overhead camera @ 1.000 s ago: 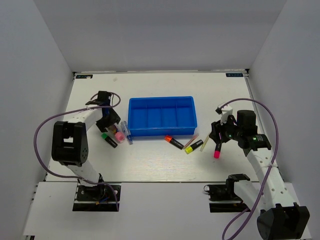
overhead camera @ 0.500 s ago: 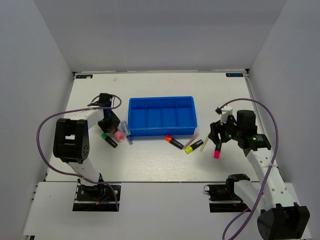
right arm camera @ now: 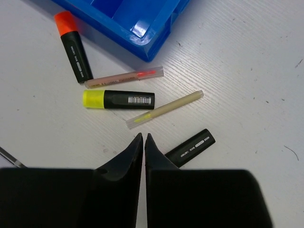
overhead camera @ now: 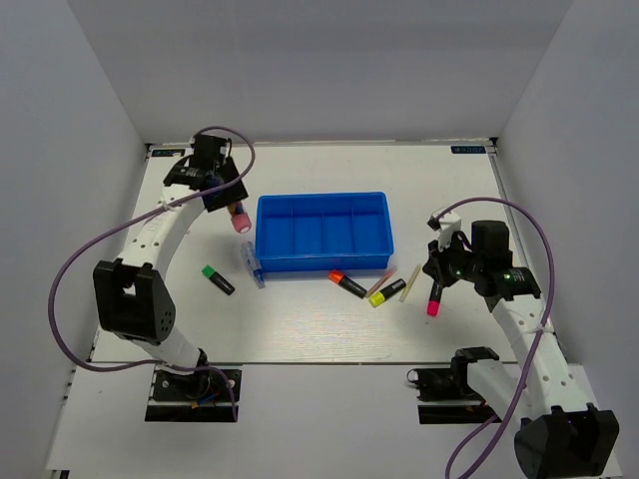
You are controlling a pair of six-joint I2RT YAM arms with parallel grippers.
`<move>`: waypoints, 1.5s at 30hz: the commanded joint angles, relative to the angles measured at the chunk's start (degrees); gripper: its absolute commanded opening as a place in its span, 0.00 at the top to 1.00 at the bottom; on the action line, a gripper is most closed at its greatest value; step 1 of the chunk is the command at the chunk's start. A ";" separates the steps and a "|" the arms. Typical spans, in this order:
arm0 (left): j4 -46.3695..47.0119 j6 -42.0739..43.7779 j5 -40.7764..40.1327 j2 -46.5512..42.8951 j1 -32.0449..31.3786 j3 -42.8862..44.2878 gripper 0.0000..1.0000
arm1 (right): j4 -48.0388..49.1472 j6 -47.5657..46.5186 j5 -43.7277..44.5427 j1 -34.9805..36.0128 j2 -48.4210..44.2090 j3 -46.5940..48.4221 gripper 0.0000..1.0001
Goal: Sort the stationery into containers
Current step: Pick up the stationery from the center of the board, then place the stationery in the storage box.
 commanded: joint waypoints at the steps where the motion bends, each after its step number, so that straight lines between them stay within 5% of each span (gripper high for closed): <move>1: -0.74 4.49 9.60 1.44 -2.24 3.68 1.00 | 0.27 -0.17 0.13 0.27 0.35 0.89 0.92; 5: -0.11 7.21 19.56 6.38 -4.88 8.96 1.00 | 0.36 -0.26 0.49 0.18 0.35 0.54 0.91; 11: -2.04 10.46 18.88 13.32 -8.04 14.77 1.00 | 0.71 -0.35 0.84 0.27 0.53 0.45 0.89; 15: -3.45 12.66 15.11 15.35 -8.92 15.74 0.99 | 0.53 -0.44 0.67 0.36 0.36 0.45 0.78; 18: -4.32 14.42 13.87 15.70 -9.54 15.21 0.96 | 0.53 -0.61 0.31 0.36 0.53 0.54 0.56; 20: -4.33 15.21 13.60 15.44 -9.98 13.20 0.86 | 0.18 -0.70 0.31 0.36 0.70 0.71 0.46; 25: -3.45 15.92 12.29 14.82 -11.47 10.55 0.44 | 0.09 -0.61 0.22 0.44 1.05 0.80 0.46; 32: -3.27 15.21 11.41 15.26 -11.65 11.51 0.22 | 0.01 -0.61 0.31 0.36 1.15 0.80 0.45; 34: -3.54 14.86 10.88 14.74 -11.74 12.22 0.16 | 0.01 -0.70 0.49 0.18 1.23 0.80 0.38; 38: -3.63 14.25 10.26 12.72 -11.65 11.79 0.19 | -0.17 -0.70 0.49 0.36 1.58 0.80 0.34; 39: -2.76 12.94 10.18 10.80 -11.65 9.08 0.37 | -0.34 -0.61 0.31 0.10 1.67 0.71 0.39; 42: 0.05 7.86 1.14 3.26 -11.74 2.49 0.81 | -0.52 -0.79 -0.56 0.36 2.11 0.80 0.95; 43: 0.15 6.70 -3.31 0.09 -11.56 -2.84 0.92 | -0.52 -0.79 -0.74 0.36 2.11 0.80 1.00; 45: 0.24 2.23 -5.37 -4.59 -11.04 -6.04 0.92 | -0.43 -0.88 -0.92 0.44 2.55 0.89 1.00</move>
